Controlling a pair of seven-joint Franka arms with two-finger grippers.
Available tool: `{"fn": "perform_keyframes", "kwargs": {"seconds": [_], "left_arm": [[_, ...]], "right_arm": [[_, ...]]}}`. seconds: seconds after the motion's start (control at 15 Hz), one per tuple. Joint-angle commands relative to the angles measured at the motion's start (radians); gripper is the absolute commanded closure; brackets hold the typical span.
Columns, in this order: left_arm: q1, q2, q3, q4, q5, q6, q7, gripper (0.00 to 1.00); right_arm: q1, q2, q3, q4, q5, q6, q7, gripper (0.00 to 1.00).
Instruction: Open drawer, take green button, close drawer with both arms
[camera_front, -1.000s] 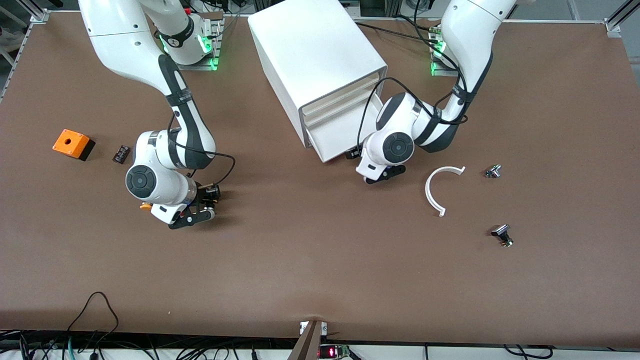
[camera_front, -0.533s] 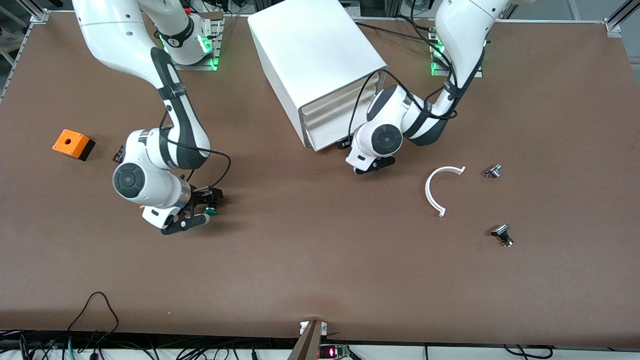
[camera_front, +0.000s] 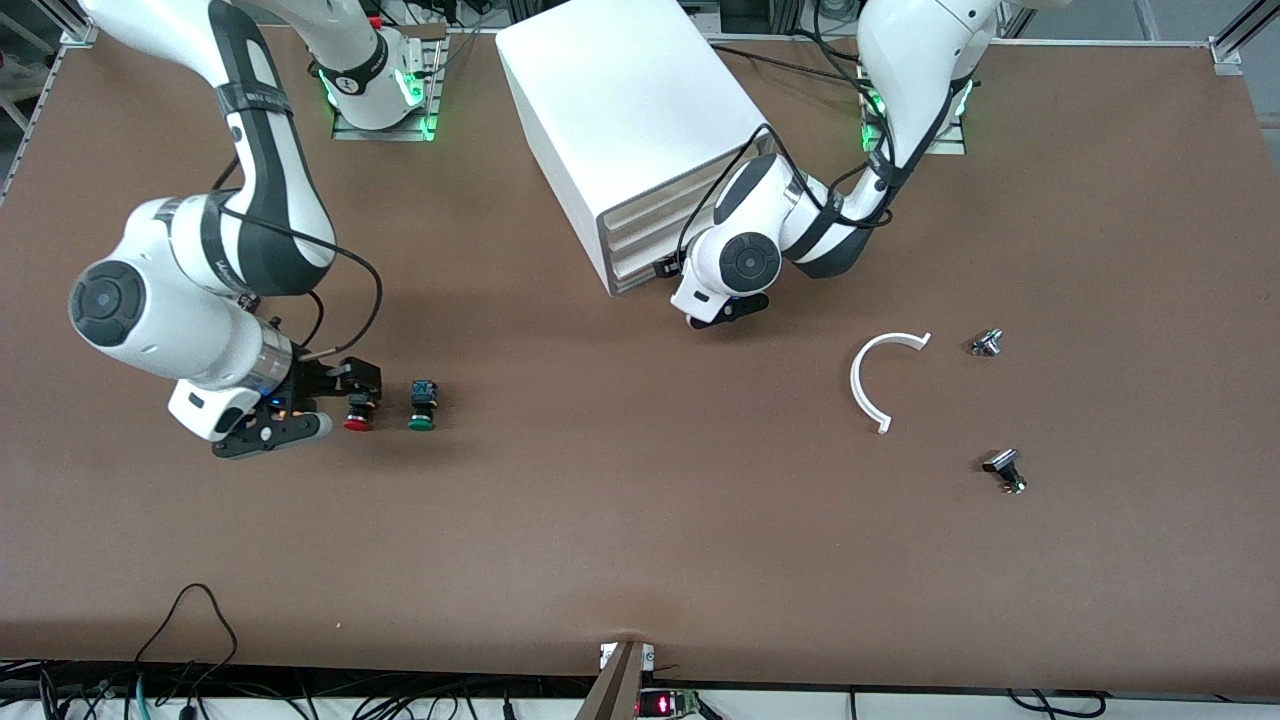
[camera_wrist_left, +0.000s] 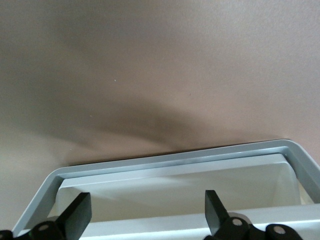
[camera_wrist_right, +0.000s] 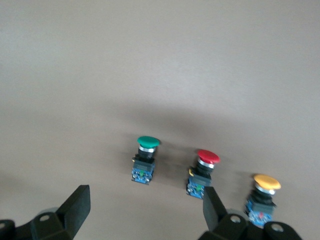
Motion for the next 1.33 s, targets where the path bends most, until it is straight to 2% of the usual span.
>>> {"fn": "perform_keyframes", "kwargs": {"seconds": [0.0, 0.13, 0.27, 0.33, 0.47, 0.53, 0.67, 0.8, 1.0, 1.13, 1.27], "left_arm": [[-0.001, -0.032, -0.014, -0.037, -0.035, -0.008, -0.007, 0.00], [-0.001, -0.032, -0.021, -0.037, -0.035, -0.008, -0.023, 0.00], [0.002, -0.034, -0.023, -0.035, -0.035, -0.018, -0.029, 0.00], [0.004, -0.034, -0.021, -0.034, -0.035, -0.025, -0.029, 0.00], [0.013, -0.040, -0.020, -0.026, -0.035, -0.026, -0.027, 0.00], [0.020, -0.052, -0.014, -0.021, -0.032, -0.028, -0.024, 0.00], [0.069, -0.086, -0.006, 0.002, -0.008, -0.040, -0.015, 0.00], [0.132, -0.110, -0.008, 0.066, 0.107, -0.124, -0.012, 0.00], [0.162, -0.118, -0.009, 0.210, 0.303, -0.317, -0.006, 0.00], [0.192, -0.118, -0.011, 0.285, 0.359, -0.394, 0.014, 0.00], [0.237, -0.123, -0.008, 0.357, 0.364, -0.472, 0.144, 0.00]], "right_arm": [[0.016, -0.062, 0.006, -0.019, -0.050, -0.043, 0.110, 0.00], [0.014, -0.093, 0.006, -0.019, -0.059, -0.094, 0.137, 0.00], [-0.016, -0.140, 0.022, -0.019, -0.111, -0.141, 0.186, 0.00], [-0.061, -0.163, 0.071, -0.019, -0.139, -0.170, 0.207, 0.00], [-0.183, -0.218, 0.212, -0.026, -0.197, -0.207, 0.265, 0.00], [-0.222, -0.238, 0.251, -0.029, -0.213, -0.224, 0.278, 0.00], [-0.272, -0.284, 0.291, -0.029, -0.214, -0.270, 0.286, 0.00], [-0.358, -0.332, 0.366, -0.033, -0.214, -0.307, 0.299, 0.00], [-0.392, -0.392, 0.383, -0.033, -0.219, -0.368, 0.321, 0.00], [-0.411, -0.427, 0.384, -0.033, -0.225, -0.402, 0.321, 0.00], [-0.417, -0.455, 0.384, -0.033, -0.227, -0.427, 0.321, 0.00]]}}
